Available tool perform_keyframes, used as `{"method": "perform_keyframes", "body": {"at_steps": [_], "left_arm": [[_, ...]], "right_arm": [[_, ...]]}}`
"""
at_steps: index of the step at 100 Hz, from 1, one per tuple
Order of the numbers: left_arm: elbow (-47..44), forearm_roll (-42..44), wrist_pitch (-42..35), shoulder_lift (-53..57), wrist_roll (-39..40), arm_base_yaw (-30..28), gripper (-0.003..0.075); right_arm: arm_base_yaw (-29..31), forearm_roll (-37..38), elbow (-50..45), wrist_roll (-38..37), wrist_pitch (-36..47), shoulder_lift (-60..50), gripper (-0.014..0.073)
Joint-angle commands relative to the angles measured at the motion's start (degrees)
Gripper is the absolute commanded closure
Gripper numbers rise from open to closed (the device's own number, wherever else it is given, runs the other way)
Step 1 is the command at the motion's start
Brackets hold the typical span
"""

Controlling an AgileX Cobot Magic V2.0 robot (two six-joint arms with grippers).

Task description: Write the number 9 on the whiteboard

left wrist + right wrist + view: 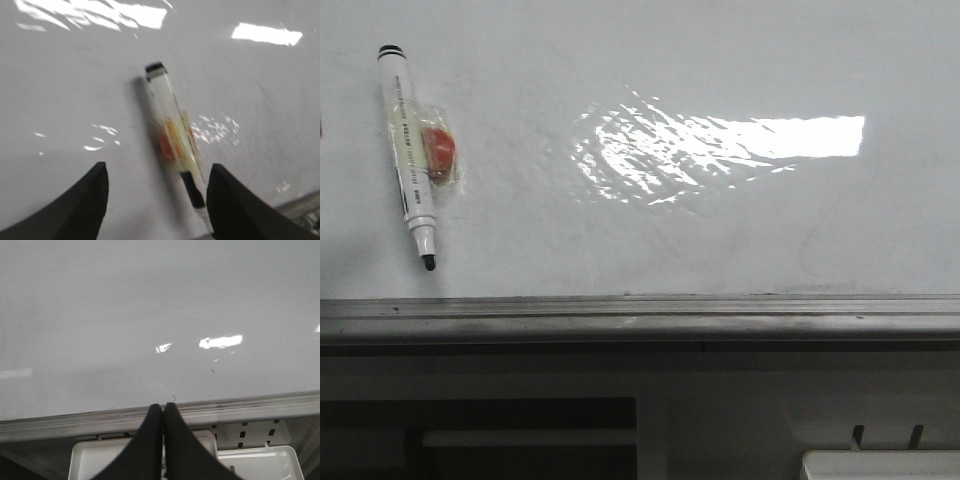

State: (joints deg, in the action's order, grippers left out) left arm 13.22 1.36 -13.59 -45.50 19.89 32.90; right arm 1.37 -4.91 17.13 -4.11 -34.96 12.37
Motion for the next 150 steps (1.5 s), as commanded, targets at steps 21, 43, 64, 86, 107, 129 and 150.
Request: {"method": "perform_keyframes", "body": {"at_steps": [21, 43, 64, 86, 107, 129, 150], "left_arm": [[1.6, -2.7, -15.4, -10.8, 1.1, 10.2, 0.044], [1.6, -8.5, -19.4, -15.7, 1.1, 10.5, 0.0463], [1.6, -10.4, -20.9, -17.8, 1.0, 10.5, 0.0463], [1.6, -12.1, -20.9, -19.0, 1.0, 10.5, 0.0375], [1.6, -12.1, -23.2, -22.6, 0.8, 10.5, 0.0366], [1.6, -12.6, -26.3, -25.0, 0.8, 10.5, 0.0468], [1.6, -12.6, -26.3, -25.0, 0.8, 10.5, 0.0741]], "right_arm": [[0.2, -0.2, 2.1, 0.4, 3.8, 1.1, 0.0663], [0.2, -0.2, 2.1, 0.4, 3.8, 1.1, 0.0663], [0.2, -0.2, 2.1, 0.4, 3.8, 1.1, 0.0663], [0.2, -0.2, 2.1, 0.4, 3.8, 1.1, 0.0663], [0.2, -0.2, 2.1, 0.4, 3.8, 1.1, 0.0663], [0.1, -0.2, 2.1, 0.4, 4.9, 1.1, 0.0663], [-2.2, -0.4, 2.2, 0.4, 6.6, 2.2, 0.0663]]}}
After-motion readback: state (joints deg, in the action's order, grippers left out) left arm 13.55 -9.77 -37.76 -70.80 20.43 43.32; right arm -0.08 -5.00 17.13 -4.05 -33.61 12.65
